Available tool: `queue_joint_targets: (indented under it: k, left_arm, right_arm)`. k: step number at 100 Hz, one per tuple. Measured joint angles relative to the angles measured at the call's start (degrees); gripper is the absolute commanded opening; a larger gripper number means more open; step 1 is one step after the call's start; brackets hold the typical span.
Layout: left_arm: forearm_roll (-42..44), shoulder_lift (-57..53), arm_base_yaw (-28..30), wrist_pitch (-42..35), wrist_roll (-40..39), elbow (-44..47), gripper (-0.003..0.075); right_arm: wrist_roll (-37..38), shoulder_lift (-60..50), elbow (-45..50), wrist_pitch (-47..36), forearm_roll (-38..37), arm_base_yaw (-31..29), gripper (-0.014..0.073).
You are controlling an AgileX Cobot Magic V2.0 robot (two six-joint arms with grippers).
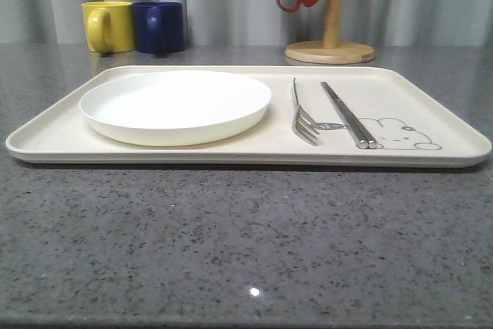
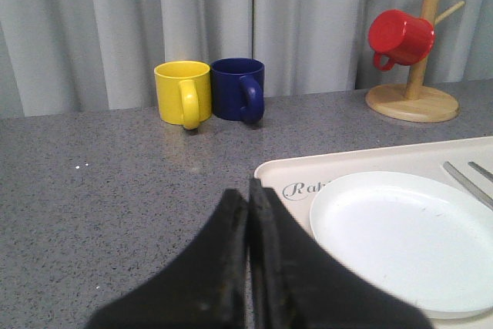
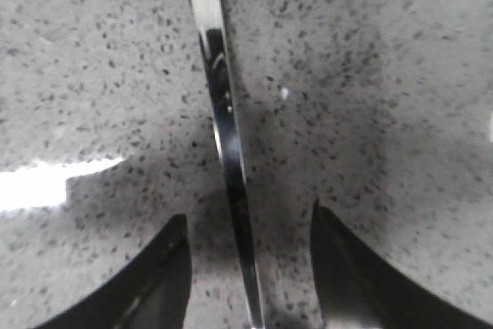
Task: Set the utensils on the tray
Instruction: 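Grasp the silver spoon handle with the right gripper and lift, then lower the spoon onto the tray beside the chopsticks and release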
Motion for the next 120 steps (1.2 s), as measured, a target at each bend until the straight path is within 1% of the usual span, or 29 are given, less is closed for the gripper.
queue_joint_targets:
  k: [4,9,14,26,31,36,40,64,87,101,120]
  left_arm:
    - [0.0,0.0,0.0,0.0,0.0,0.0,-0.0017]
    - [0.0,0.0,0.0,0.0,0.0,0.0,-0.0017]
    - [0.0,0.0,0.0,0.0,0.0,0.0,-0.0017]
    - [0.0,0.0,0.0,0.0,0.0,0.0,-0.0017]
    - [0.0,0.0,0.0,0.0,0.0,0.0,-0.0017]
    - [0.0,0.0,0.0,0.0,0.0,0.0,-0.0017]
    - [0.0,0.0,0.0,0.0,0.0,0.0,-0.0017]
    - [0.0,0.0,0.0,0.0,0.0,0.0,-0.0017]
    - [0.0,0.0,0.0,0.0,0.0,0.0,-0.0017]
    - [0.0,0.0,0.0,0.0,0.0,0.0,-0.0017]
    - [0.0,0.0,0.0,0.0,0.0,0.0,-0.0017]
  right_arm:
    - [0.0,0.14,-0.09,-0.17,0.12,0.0,0.036]
    - [0.0,0.21,-0.09,-0.17,0.21,0.0,0.0324]
    - [0.0,0.31,-0.09,-0.17,0.33,0.0,0.0262]
    - [-0.3,0.35,-0.23,-0.17,1.57,0.0,0.0059]
    - [-0.3,0.41,-0.23,-0.17,1.92,0.0,-0.0008]
    - [-0.3,0.41,-0.23,-0.17,2.18,0.0,-0.0059]
    - [-0.3,0.41,-0.23,-0.17,2.4,0.0,-0.0081]
    - [-0.37,-0.24,-0.23,-0.17,5.2,0.0,-0.0077]
    - [-0.37,-7.46,-0.23,0.49,9.33,0.51,-0.0071]
    - [1.18,-12.3,-0.23,2.25,9.47,3.85,-0.0066]
    - [5.38,-14.99,-0.23,3.09,9.85,11.99,-0.0066]
